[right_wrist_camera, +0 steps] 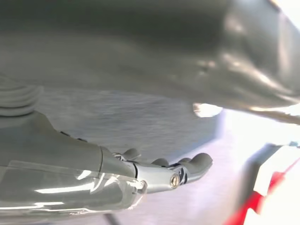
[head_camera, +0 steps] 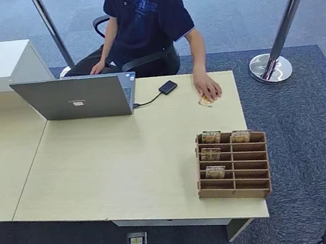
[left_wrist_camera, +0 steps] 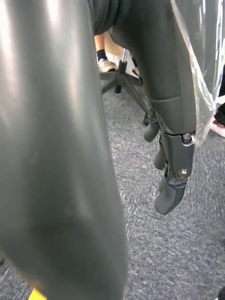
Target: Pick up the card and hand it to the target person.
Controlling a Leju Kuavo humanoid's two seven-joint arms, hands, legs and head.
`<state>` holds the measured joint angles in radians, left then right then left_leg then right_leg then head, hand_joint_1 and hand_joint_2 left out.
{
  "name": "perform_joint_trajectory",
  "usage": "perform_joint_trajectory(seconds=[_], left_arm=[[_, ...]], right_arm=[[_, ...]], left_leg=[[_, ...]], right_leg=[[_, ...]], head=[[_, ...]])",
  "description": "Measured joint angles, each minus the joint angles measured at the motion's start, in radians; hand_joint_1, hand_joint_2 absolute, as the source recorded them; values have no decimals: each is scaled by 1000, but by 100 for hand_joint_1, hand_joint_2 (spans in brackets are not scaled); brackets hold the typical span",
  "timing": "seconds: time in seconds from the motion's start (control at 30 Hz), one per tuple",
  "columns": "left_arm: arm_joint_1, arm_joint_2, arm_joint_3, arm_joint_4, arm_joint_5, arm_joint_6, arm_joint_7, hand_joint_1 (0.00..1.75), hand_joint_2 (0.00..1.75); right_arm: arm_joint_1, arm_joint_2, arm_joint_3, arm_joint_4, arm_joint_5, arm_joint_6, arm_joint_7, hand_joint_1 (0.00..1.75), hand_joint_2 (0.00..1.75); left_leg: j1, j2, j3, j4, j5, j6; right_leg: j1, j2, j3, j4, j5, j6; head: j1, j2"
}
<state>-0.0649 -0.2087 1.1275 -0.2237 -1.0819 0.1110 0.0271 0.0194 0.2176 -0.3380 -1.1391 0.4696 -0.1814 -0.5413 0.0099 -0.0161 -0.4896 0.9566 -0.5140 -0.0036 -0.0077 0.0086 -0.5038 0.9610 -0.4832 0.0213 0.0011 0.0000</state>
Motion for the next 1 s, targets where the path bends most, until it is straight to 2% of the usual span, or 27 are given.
perform_joint_trajectory(seconds=[0.33,0.57,0.67,0.8,1.0], left_arm=[[-10,-1,25,8,-50,-7,-10,0,0],[-24,-2,47,15,-91,-8,-9,0,0],[-24,-2,51,18,-102,-11,-9,0,0],[-25,-2,52,20,-110,-15,-9,0,0],[-25,0,52,21,-115,-22,-16,0,0]], right_arm=[[-82,-27,241,-117,37,-42,35,0,0],[-243,-41,452,-24,101,-82,113,0,0],[-288,-45,506,24,111,-96,130,0,0],[-324,-48,534,84,120,-111,144,0,175],[-357,-49,545,174,131,-131,145,0,175]], left_leg=[[0,-1,0,0,1,0],[0,0,1,0,3,0],[0,0,0,0,3,0],[0,0,0,0,3,0],[0,0,0,0,3,0]], right_leg=[[0,0,1,1,0,0],[0,0,0,1,1,-1],[0,0,0,2,2,-1],[0,0,0,2,2,-1],[0,0,0,1,2,-1]], head=[[0,0],[0,0],[0,0],[0,0],[0,0]])
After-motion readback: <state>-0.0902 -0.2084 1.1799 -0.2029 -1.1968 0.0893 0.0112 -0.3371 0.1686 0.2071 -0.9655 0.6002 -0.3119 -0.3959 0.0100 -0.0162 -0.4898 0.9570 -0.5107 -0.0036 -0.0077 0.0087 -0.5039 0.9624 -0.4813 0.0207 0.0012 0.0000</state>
